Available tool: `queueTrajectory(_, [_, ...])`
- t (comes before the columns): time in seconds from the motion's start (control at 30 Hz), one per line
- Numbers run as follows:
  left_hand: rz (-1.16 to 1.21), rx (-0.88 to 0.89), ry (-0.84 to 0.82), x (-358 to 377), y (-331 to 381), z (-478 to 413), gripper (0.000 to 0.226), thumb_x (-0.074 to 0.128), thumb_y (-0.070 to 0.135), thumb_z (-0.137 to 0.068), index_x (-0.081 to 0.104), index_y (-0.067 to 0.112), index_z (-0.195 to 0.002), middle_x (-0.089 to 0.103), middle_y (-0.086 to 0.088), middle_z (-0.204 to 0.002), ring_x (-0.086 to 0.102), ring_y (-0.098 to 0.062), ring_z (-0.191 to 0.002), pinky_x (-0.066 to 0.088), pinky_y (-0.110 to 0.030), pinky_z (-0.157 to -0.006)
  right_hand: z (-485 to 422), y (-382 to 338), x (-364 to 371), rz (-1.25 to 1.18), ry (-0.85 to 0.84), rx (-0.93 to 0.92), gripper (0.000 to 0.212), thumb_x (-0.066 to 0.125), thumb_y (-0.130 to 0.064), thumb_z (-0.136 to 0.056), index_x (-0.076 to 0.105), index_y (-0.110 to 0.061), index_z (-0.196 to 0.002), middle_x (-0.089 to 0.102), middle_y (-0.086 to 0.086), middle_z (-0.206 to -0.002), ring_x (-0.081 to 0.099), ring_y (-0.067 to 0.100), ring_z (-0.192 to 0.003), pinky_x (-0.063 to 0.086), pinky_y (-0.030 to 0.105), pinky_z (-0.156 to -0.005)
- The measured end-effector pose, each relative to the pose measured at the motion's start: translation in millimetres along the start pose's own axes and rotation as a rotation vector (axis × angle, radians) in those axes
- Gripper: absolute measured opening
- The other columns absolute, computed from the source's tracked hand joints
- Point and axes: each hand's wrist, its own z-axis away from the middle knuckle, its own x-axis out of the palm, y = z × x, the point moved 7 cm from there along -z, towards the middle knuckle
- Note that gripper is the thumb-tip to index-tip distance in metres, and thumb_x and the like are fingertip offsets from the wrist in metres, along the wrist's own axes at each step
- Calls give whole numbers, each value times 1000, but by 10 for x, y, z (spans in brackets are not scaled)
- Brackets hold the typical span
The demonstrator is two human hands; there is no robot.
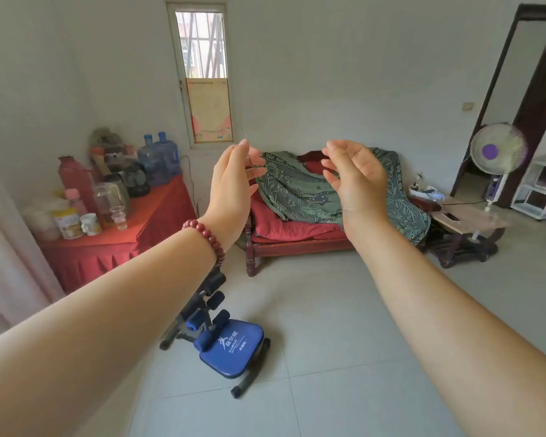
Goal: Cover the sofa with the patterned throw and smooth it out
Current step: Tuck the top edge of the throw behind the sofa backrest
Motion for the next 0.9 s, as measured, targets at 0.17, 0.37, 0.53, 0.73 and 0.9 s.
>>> queueTrajectory(0.17, [46,-48,-6,101,-391,-629,32,36,28,-100,51,22,-72,58,7,-78,57,-10,-79,40,-31,-81,-486,402,71,21,45,16,9,69,-19,-85,64,-23,-79,68,0,-92,62,10,-87,49,22,-72])
queueTrajectory(0.37, [51,-81,-41,469,-962,-1465,31,36,30,-99,52,23,-73,58,7,-80,57,-10,-80,39,-32,-79,-1263,909,-108,60,78,10,11,69,-19,-85,64,-24,-77,68,1,-93,62,10,-89,49,22,-72])
queueTrajectory(0.53, [66,-75,-60,1045,-1393,-2337,31,35,31,-99,50,23,-73,56,8,-78,56,-9,-79,38,-31,-77,-2205,1304,-377,105,82,-10,9,67,-17,-86,63,-22,-80,67,2,-94,62,11,-89,51,22,-74])
queueTrajectory(0.73, [84,-75,-62,1685,-1840,-3335,31,35,33,-99,51,24,-74,58,8,-81,58,-12,-82,37,-33,-78,-3360,1735,-590,104,63,-20,9,66,-15,-87,63,-20,-80,65,3,-93,61,10,-87,50,18,-69])
queueTrajectory(0.9, [84,-83,-51,2012,-2244,-4025,31,35,33,-99,51,24,-74,58,7,-83,58,-12,-84,38,-33,-78,-4123,2240,-755,97,75,11,9,66,-17,-86,64,-22,-80,67,4,-97,61,13,-92,51,23,-76])
